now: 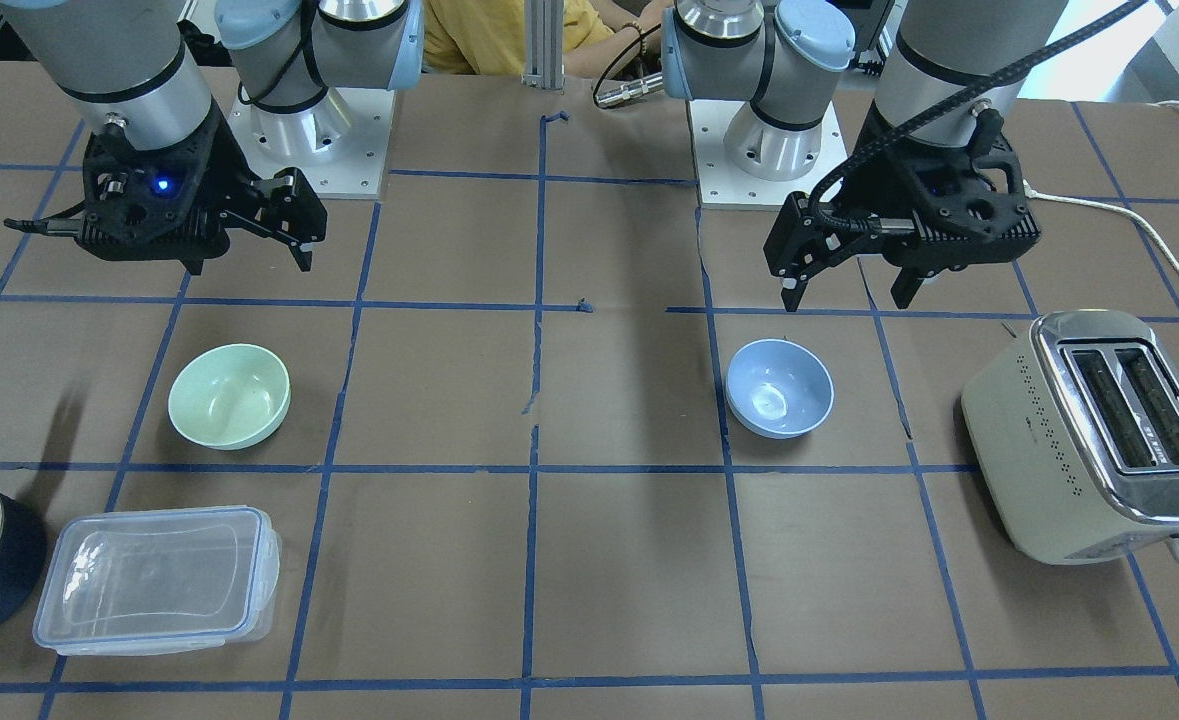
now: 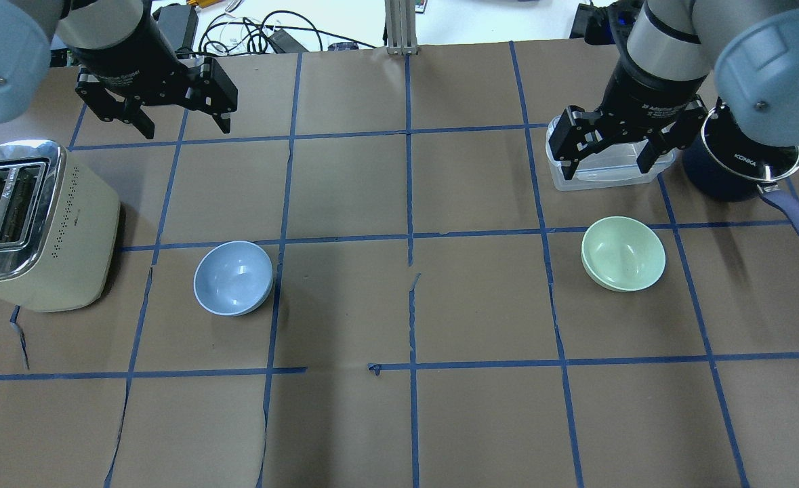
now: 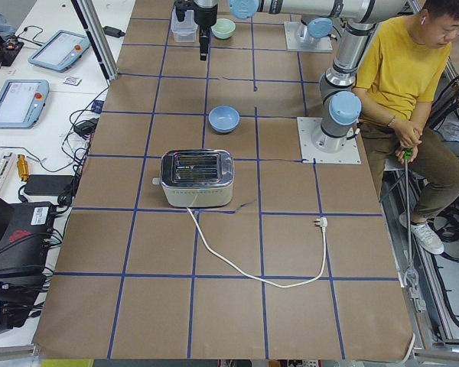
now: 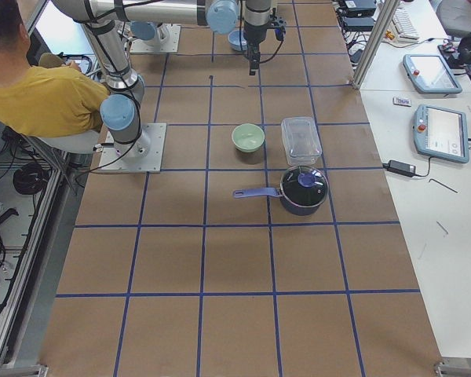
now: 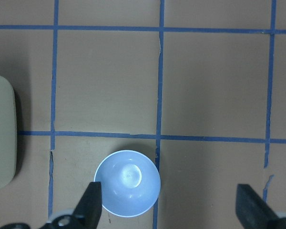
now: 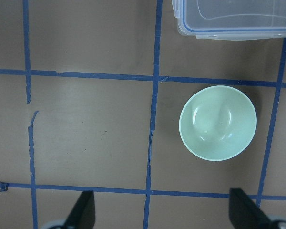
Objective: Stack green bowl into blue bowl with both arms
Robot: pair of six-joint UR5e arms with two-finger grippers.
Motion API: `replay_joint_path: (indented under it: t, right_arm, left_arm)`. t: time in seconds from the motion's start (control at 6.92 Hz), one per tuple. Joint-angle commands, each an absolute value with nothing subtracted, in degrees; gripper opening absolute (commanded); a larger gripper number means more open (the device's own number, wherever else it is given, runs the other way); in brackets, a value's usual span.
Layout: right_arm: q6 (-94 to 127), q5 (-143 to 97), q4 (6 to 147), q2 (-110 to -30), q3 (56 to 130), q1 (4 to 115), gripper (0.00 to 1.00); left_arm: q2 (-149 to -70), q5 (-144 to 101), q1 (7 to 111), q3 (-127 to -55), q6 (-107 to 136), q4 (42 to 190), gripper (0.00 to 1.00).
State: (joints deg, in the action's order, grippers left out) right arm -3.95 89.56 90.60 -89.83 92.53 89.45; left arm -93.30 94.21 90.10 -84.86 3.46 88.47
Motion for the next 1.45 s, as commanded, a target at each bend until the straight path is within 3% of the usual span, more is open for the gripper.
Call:
replay_joint_path:
  t: [0.0,1.3]
  right_arm:
    - [-3.96,89.56,90.79,-89.82,92.72,89.47,1.0]
    - [-3.96,89.65,91.05,-89.83,92.81,89.38,1.0]
  left_arm:
    - [-93.6,94.04,90.17,-84.81,3.34,88.33,1.0]
    - [-92.99,94.04,90.26,-85.69,2.73,88.59,1.0]
